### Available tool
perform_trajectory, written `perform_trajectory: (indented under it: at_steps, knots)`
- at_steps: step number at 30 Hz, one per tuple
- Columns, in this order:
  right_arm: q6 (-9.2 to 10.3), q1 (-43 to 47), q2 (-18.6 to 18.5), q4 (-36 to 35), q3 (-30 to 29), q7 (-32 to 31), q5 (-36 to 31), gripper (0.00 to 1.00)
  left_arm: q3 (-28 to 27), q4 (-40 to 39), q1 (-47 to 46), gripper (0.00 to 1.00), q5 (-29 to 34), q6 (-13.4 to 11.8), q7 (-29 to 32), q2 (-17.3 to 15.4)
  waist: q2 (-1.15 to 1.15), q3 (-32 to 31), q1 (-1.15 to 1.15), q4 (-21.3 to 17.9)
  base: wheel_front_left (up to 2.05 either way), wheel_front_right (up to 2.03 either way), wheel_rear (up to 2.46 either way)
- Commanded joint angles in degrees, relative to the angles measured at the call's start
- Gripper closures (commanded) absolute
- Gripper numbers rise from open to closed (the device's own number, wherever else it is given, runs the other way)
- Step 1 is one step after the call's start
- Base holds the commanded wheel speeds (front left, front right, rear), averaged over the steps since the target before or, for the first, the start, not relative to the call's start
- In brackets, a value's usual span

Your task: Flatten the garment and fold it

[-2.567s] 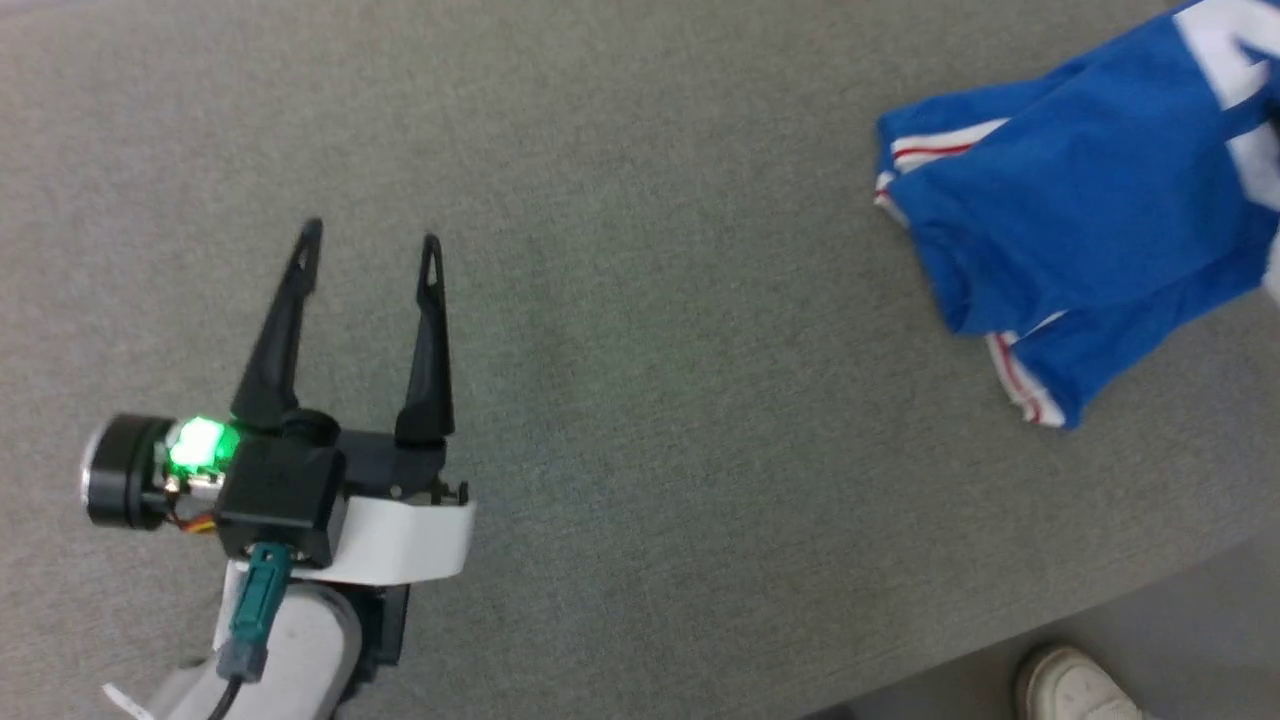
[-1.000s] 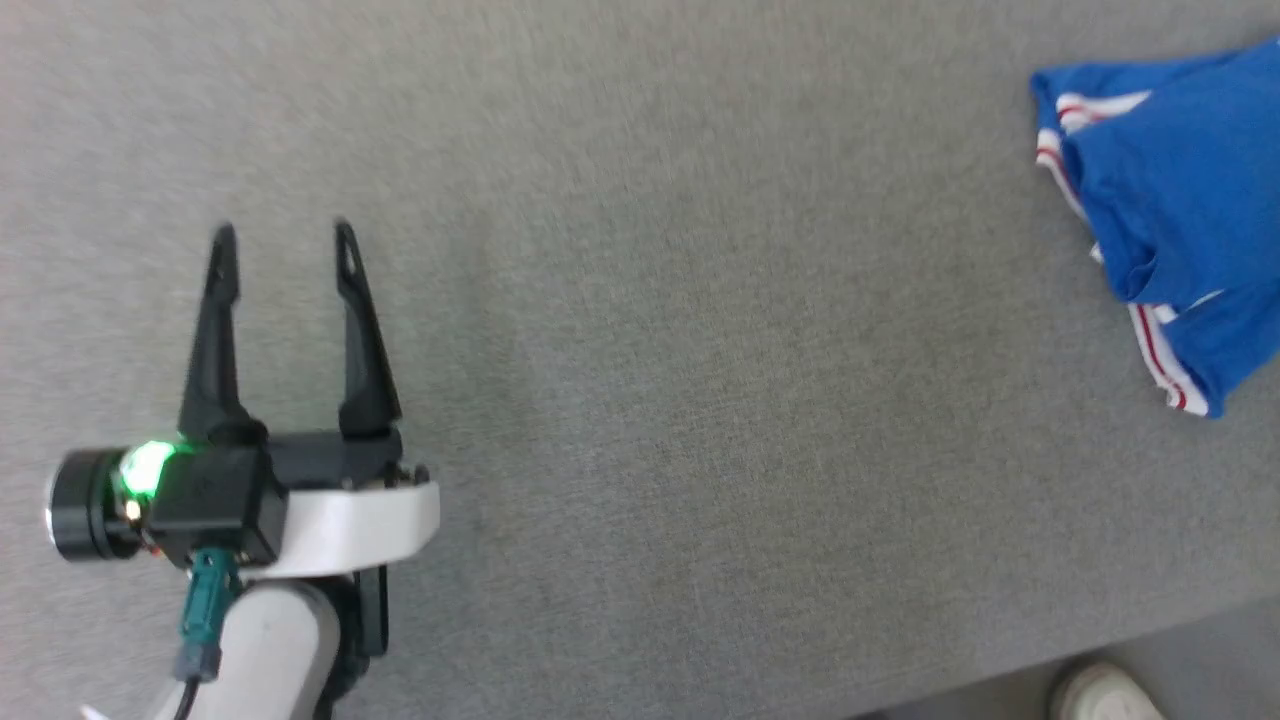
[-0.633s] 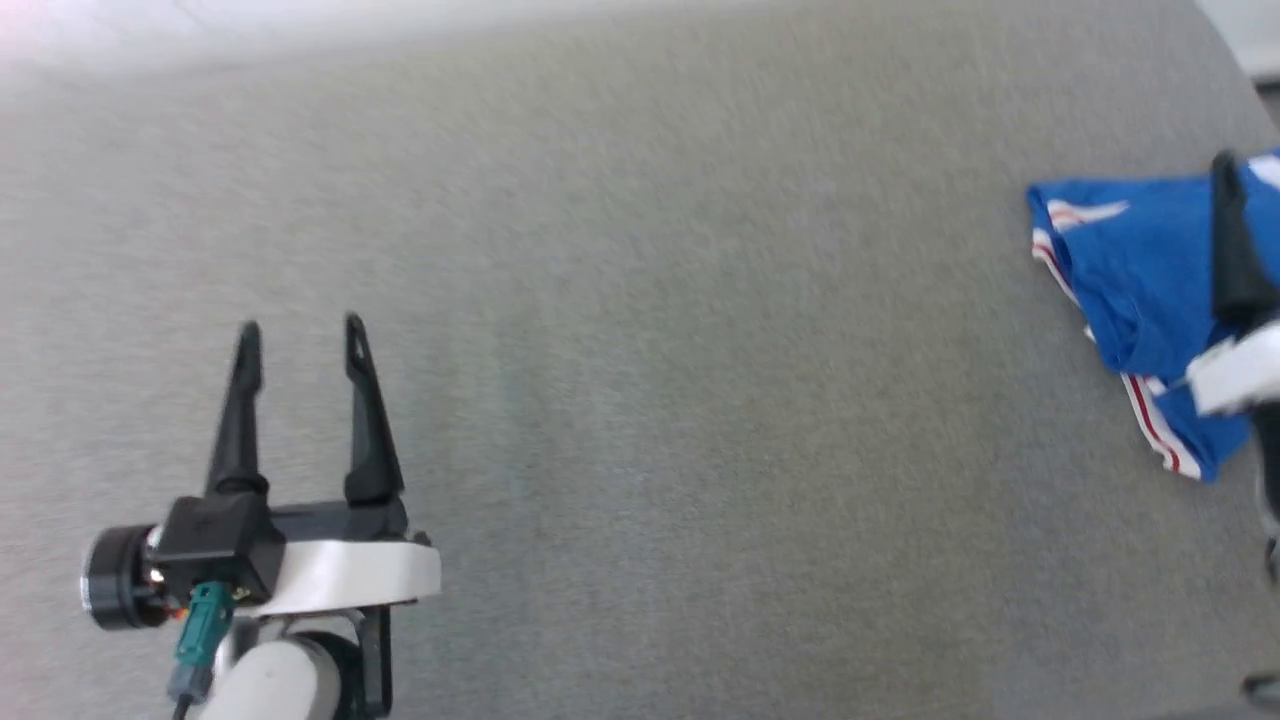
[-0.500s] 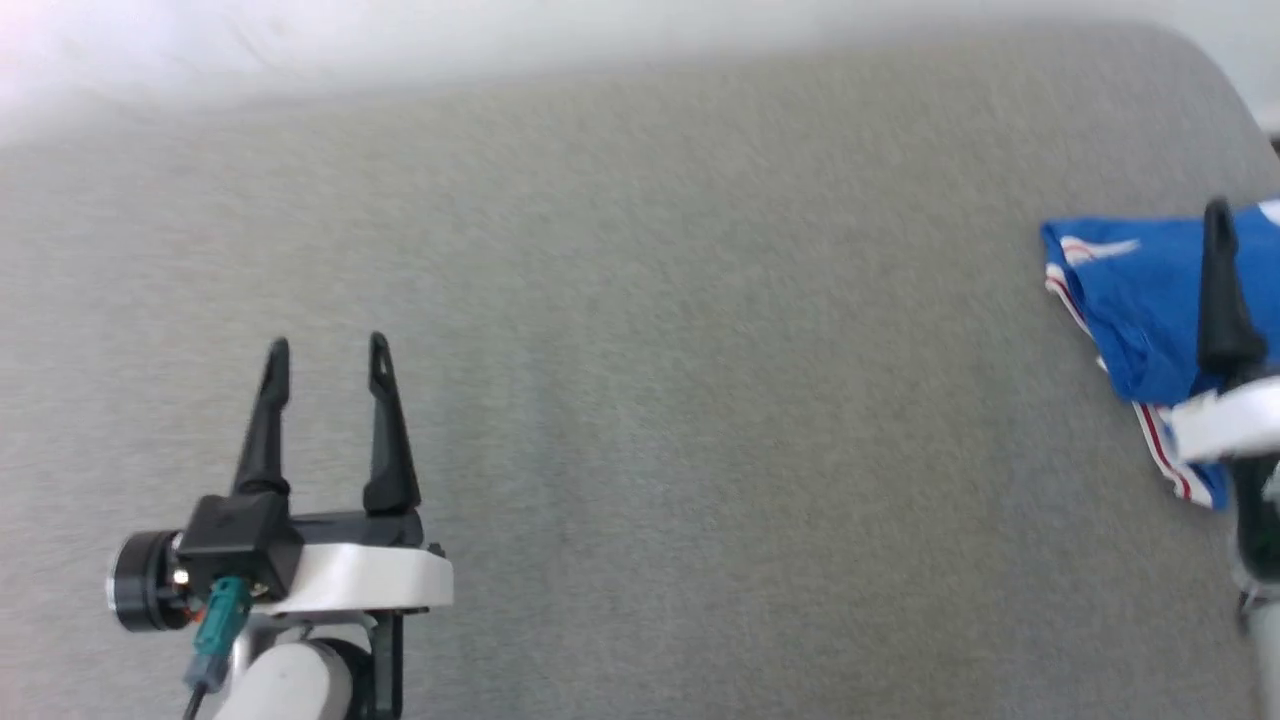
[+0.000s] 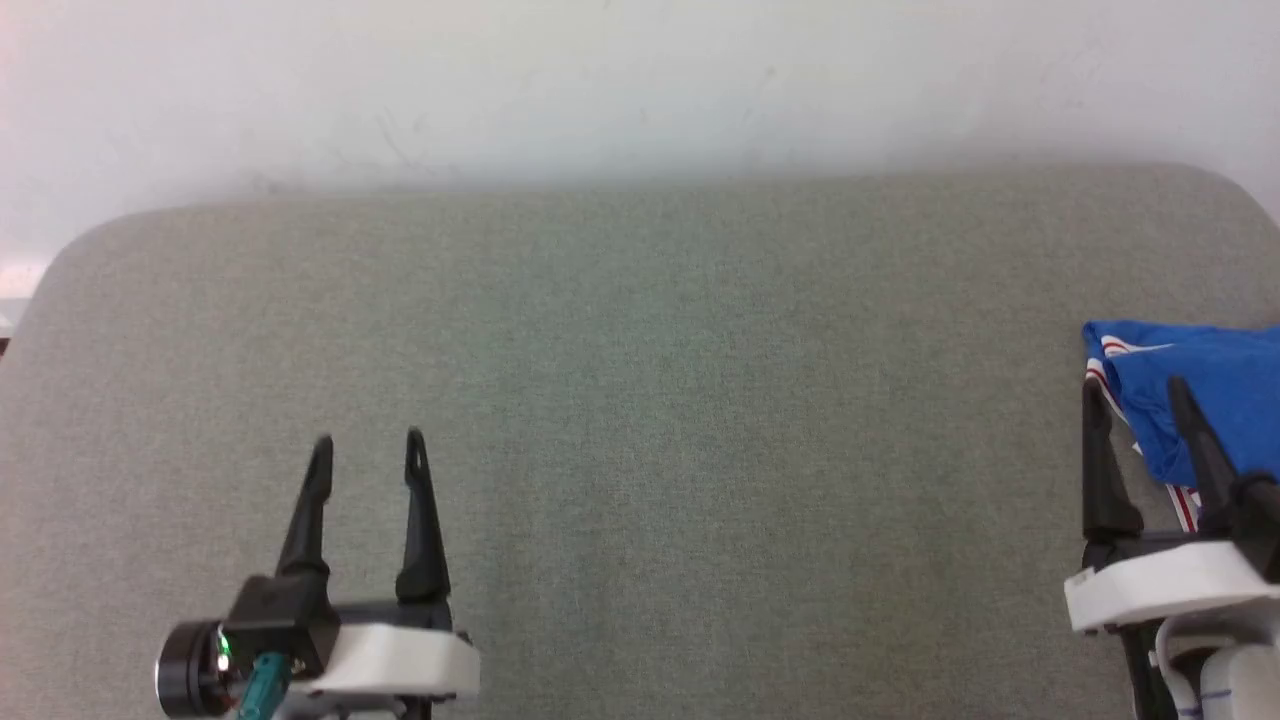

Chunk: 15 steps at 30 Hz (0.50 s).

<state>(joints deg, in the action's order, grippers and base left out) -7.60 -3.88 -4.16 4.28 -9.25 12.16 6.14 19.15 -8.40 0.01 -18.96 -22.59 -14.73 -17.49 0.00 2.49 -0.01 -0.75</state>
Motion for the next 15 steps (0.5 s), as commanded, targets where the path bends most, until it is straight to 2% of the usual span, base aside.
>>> perform_trajectory:
  at_steps: [1,7,15]
  knots:
    - [0.11,1.77,0.56,-0.25,-0.22,0.34,-1.14,0.00,-0.84,0.22,2.32,0.00,0.89,0.99,-0.26,0.85,0.00,-1.25,0.01,0.42,0.00,0.00,0.00]
    - [0.11,4.62,1.17,0.43,0.21,0.39,-2.22,0.00,-2.30,1.47,5.37,0.00,1.53,3.07,-0.26,2.85,0.00,-1.86,0.01,0.05,0.00,0.00,0.00]
    - [0.11,5.81,1.26,1.89,1.41,0.91,-0.02,0.00,-5.50,1.77,7.63,0.00,3.60,5.38,-0.27,5.53,0.00,-1.87,0.01,-0.67,0.00,0.00,0.00]
